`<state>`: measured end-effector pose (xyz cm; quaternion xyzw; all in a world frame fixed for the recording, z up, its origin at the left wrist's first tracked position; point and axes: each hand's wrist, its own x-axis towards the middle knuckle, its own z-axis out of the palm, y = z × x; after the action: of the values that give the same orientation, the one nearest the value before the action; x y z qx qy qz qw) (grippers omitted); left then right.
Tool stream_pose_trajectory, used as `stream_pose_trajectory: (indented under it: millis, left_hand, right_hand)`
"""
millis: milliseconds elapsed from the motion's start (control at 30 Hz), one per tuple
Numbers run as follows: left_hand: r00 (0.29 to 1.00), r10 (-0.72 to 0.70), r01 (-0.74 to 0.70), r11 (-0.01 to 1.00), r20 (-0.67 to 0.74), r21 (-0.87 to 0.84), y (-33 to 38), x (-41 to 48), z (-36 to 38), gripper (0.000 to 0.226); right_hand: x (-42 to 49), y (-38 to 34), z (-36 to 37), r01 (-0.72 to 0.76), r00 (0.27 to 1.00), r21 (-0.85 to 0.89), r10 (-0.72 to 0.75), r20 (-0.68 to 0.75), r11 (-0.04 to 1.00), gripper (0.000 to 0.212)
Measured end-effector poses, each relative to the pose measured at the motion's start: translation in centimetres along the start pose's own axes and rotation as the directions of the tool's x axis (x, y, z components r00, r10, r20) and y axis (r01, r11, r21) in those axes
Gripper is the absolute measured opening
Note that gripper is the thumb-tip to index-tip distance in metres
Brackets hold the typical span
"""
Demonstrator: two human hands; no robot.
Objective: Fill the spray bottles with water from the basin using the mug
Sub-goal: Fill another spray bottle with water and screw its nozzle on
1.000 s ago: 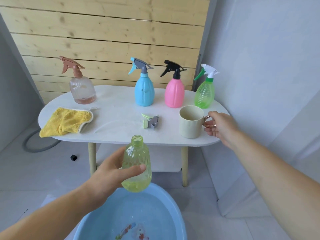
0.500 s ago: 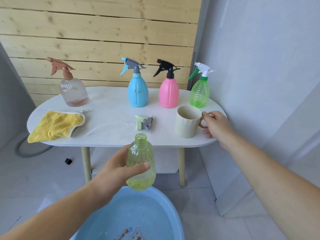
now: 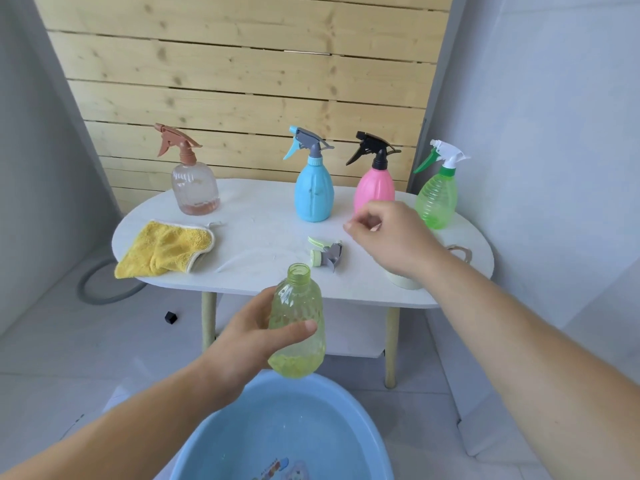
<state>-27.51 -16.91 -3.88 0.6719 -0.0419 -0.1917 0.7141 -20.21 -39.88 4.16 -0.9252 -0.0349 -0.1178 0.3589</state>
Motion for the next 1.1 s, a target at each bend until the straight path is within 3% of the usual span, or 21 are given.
stream_pose_trajectory:
  millis: [100, 267, 433, 600, 733, 867, 1000, 1100]
  left_hand:
    - [1.0, 0.0, 0.0, 1.0, -0.026, -0.01, 0.0, -0.5, -1.1, 0.057]
    - [0.998, -0.013, 0.013, 1.0, -0.058, 0.005, -0.2, -0.9, -2.9, 0.06]
    - [0.997, -0.009, 0.009, 1.0, -0.078, -0.001, 0.0, -0.7, -4.1, 0.058]
    - [0.995, -0.018, 0.02, 1.0, -0.099, 0.012, 0.5, -0.2, -4.9, 0.063]
    - [0.99, -0.014, 0.016, 1.0, -0.138, 0.014, 1.0, 0.1, -5.0, 0.085]
    - [0.99, 0.017, -0.015, 1.0, -0.141, 0.009, 2.3, 0.5, -5.2, 0.062]
    - [0.981, 0.052, -0.052, 0.999, -0.189, 0.005, 4.7, 1.3, -5.1, 0.072]
    - [0.97, 0.101, -0.095, 0.995, -0.222, 0.034, 6.1, 2.1, -5.0, 0.054]
  right_hand:
    - [1.3, 0.1, 4.2, -0.062, 0.979, -0.03, 0.066, 0.194, 0.998, 0.021]
    - [3.1, 1.6, 9.0, -0.224, 0.948, -0.179, 0.256, 0.187, 0.958, 0.049]
    - [3.8, 2.1, 10.4, -0.263, 0.927, -0.255, 0.317, 0.203, 0.931, 0.042]
    - [4.4, 3.0, 11.1, -0.263, 0.946, -0.195, 0.293, 0.139, 0.945, 0.024]
    - [5.1, 1.9, 9.7, -0.191, 0.98, -0.032, 0.193, 0.049, 0.981, 0.017]
    - [6.0, -1.1, 5.9, -0.03, 0.989, 0.105, 0.044, -0.14, 0.994, 0.013]
    - [6.0, -3.3, 1.7, 0.138, 0.953, 0.074, -0.112, -0.282, 0.988, 0.014]
    - [6.0, -3.7, -0.4, 0.154, 0.94, 0.026, -0.138, -0.312, 0.988, 0.022]
